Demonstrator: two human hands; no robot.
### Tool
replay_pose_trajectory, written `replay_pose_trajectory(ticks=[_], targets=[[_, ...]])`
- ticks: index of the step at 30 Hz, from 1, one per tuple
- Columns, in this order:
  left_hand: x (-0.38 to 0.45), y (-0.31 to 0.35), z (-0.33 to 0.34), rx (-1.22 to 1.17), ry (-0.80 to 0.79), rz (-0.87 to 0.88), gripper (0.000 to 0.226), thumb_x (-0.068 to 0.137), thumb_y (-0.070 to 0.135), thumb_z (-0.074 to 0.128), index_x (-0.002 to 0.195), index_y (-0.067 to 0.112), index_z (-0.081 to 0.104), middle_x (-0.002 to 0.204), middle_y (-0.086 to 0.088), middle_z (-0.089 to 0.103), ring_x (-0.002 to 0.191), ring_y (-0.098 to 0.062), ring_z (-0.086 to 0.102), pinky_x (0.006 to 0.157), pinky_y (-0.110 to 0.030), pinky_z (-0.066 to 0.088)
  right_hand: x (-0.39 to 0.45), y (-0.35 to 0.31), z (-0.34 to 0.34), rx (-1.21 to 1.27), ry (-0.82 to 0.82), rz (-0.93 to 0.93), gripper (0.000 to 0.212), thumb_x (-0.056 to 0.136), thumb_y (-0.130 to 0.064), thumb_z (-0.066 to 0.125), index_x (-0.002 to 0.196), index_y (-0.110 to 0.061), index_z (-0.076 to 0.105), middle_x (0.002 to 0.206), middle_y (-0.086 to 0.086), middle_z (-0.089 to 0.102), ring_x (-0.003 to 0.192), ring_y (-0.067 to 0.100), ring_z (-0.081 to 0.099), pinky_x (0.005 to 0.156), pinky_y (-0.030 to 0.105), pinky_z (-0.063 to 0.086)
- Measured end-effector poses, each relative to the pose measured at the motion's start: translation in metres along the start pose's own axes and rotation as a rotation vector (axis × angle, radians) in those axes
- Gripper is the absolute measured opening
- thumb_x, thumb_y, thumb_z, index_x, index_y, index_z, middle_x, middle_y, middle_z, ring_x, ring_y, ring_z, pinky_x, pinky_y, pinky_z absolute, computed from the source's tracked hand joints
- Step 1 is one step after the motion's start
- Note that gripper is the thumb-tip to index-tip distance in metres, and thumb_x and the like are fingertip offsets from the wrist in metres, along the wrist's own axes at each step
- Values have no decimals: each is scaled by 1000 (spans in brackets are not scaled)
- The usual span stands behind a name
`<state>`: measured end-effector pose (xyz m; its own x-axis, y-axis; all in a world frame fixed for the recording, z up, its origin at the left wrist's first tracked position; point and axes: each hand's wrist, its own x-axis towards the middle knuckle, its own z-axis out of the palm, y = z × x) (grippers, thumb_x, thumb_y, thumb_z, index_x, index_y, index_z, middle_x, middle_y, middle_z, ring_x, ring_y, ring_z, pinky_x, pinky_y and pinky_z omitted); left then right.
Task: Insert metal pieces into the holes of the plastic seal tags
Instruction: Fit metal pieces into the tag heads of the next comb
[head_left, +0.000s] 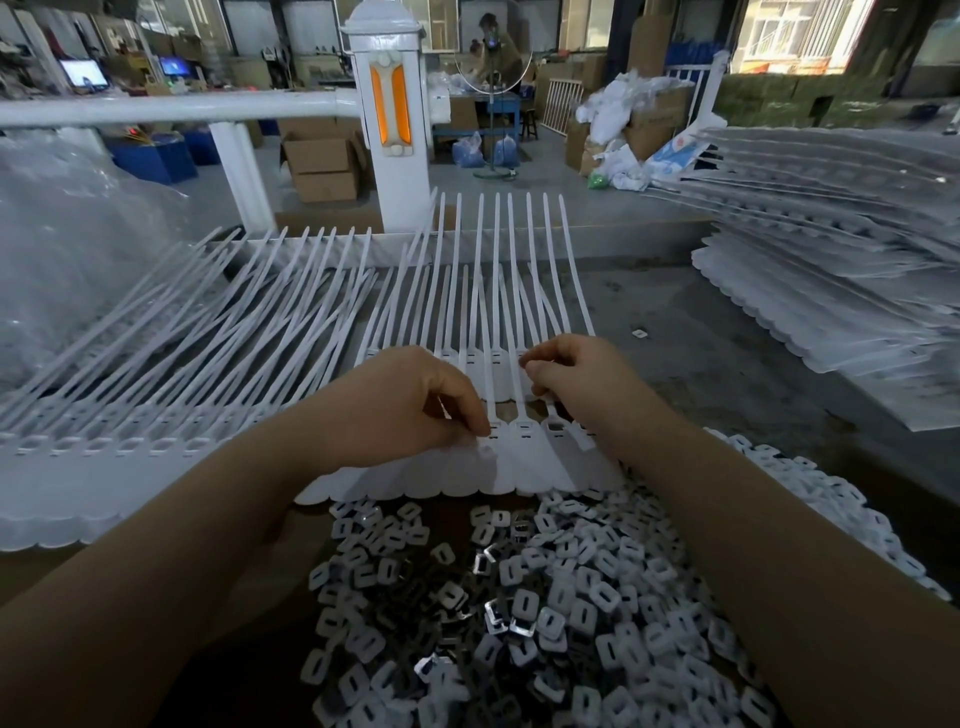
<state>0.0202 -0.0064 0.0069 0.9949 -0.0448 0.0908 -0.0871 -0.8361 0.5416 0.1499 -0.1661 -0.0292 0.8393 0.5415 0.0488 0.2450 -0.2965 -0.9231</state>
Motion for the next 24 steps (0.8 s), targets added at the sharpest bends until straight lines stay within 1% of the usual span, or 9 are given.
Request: replay_pose_trajectory(ticks=[2,4,5,7,11,15,18,21,24], targets=[[0,1,0,-30,13,-90,19,84,13,74,87,31,75,79,19,73,73,3,68,72,-10,52,0,0,0,0,-3,4,14,95,-12,56,91,-22,65,75,0,65,44,-7,55,43,8,40],[1,5,2,-11,21,-151,7,86,25,72,87,31,75,72,22,70,67,5,65,61,-5,48,0,0,0,2,-6,5,15,95,-12,56,90,-23,64,76,0,65,44,-7,55,43,9,40],[1,8,4,18,23,-163,3,85,31,73,86,31,76,71,24,69,67,7,64,59,-4,47,-1,0,0,-2,-6,2,15,95,-13,56,89,-24,64,76,0,66,45,-7,56,43,10,41],[2,13,8,73,17,-171,9,81,38,75,87,32,78,73,23,70,71,11,63,61,-4,47,-1,0,0,-11,-3,-5,16,95,-13,56,88,-25,63,76,0,66,46,-7,56,43,10,41],[3,18,16,112,16,-178,8,76,34,81,83,34,76,74,25,66,78,18,58,62,2,44,0,0,0,-13,3,-4,14,95,-14,56,91,-23,64,77,0,66,46,-6,57,43,10,41],[7,18,18,27,32,-204,16,74,29,83,70,36,70,68,24,66,72,14,61,59,1,45,1,1,-1,-5,3,3,13,95,-14,56,91,-23,64,76,0,65,46,-7,57,44,11,41],[14,19,20,-93,49,-220,11,79,26,80,74,32,73,68,21,69,67,7,64,56,-4,47,2,1,-1,-31,5,5,14,95,-17,57,88,-28,64,77,-2,67,54,-1,58,53,20,45],[25,23,26,-246,62,-251,8,84,22,75,77,27,74,70,8,73,63,-2,67,57,-11,52,2,1,-2,-59,7,5,11,95,-20,57,94,-27,66,82,-1,68,70,13,63,61,29,50],[36,26,31,-278,68,-263,10,88,18,71,82,25,74,70,6,73,64,-3,68,59,-14,54,3,0,-2,-34,14,10,14,95,-17,56,103,-19,67,85,1,67,70,13,62,52,22,46]])
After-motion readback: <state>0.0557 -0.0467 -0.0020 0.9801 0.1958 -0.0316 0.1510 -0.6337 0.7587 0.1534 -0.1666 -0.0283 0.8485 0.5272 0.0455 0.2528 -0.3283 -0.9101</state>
